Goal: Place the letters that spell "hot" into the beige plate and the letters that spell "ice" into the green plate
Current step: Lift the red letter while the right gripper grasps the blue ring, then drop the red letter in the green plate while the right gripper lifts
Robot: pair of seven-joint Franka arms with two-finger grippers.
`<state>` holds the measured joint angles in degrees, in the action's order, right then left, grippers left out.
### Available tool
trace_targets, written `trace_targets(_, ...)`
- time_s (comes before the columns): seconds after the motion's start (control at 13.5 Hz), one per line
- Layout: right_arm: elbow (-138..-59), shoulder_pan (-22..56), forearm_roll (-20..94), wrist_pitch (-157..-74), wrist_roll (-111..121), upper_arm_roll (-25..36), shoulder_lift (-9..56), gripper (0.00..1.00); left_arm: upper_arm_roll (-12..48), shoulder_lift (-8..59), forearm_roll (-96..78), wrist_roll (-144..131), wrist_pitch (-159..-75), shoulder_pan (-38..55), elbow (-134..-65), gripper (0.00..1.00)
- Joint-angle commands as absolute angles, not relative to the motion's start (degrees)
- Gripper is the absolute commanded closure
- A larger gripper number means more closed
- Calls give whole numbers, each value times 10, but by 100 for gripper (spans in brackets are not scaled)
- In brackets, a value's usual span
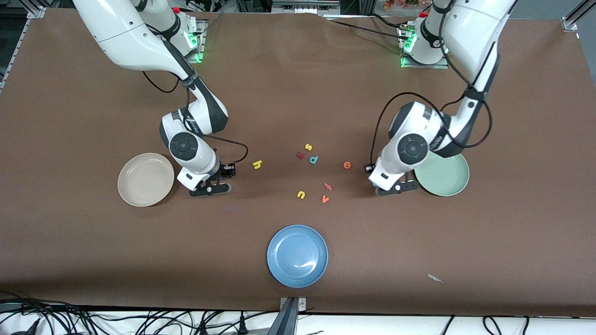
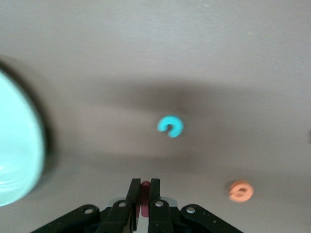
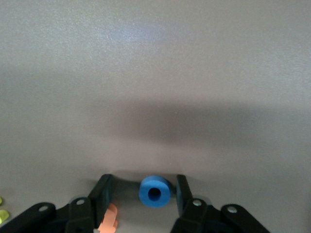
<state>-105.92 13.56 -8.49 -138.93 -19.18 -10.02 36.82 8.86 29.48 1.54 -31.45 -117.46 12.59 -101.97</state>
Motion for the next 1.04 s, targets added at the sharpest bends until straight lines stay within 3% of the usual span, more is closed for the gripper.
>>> trace_targets(0.0,-1075,140,-98,-1400,-202,-91,362,38,92,246,22,-207,-1093,70,-1027,100)
trace_targets(0.37,-1080,139,-101,-1400,-198,-83,360,38,91,258,31,-78,-1083,-22,-1036,100)
trace_targets(0.59,-1094,139,-101,-1397,-201,-83,345,46,91,275,31,-42,-1089,-42,-1052,100)
trace_targets(0.89,-1108,139,-101,-1397,-202,-83,338,50,91,296,31,-42,-1095,-43,-1056,88)
trace_targets(0.96,-1109,139,-101,-1397,-203,-83,338,52,91,296,31,-42,-1098,-43,-1056,75)
